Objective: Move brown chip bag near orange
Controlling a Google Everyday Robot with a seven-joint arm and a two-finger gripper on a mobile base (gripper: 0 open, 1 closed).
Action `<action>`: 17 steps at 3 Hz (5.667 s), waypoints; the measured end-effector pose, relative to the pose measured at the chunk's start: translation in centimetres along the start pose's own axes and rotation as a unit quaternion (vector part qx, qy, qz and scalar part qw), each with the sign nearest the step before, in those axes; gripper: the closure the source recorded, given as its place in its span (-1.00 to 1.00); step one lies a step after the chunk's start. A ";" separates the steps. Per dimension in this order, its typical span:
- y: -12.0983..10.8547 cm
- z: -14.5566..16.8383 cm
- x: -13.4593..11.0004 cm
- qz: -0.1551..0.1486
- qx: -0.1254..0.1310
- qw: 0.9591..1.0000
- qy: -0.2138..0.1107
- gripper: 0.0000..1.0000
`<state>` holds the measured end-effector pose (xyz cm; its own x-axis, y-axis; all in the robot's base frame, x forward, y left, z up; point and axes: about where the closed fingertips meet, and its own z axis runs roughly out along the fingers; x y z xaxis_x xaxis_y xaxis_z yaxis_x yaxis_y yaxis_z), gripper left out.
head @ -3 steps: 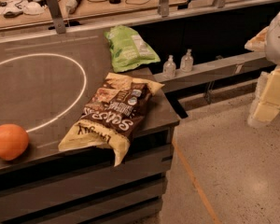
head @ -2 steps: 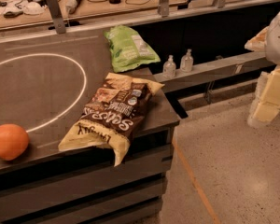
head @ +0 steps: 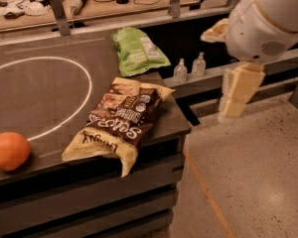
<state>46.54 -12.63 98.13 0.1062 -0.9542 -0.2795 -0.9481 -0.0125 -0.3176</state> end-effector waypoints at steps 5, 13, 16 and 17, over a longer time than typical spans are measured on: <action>0.4 18.6 -14.1 -0.234 -0.102 0.961 -0.104 -0.22; -2.2 8.0 -17.4 -0.255 -0.024 0.945 -0.205 1.00; 0.0 11.0 -23.8 -0.336 0.030 0.911 -0.235 1.00; 0.7 12.5 -24.5 -0.350 0.025 0.907 -0.233 1.00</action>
Offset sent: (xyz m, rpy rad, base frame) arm 0.0342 0.1834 -0.0915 0.0135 0.0079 0.5870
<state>46.96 14.45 93.45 0.8035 -0.4866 -0.3430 -0.5856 -0.5425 -0.6023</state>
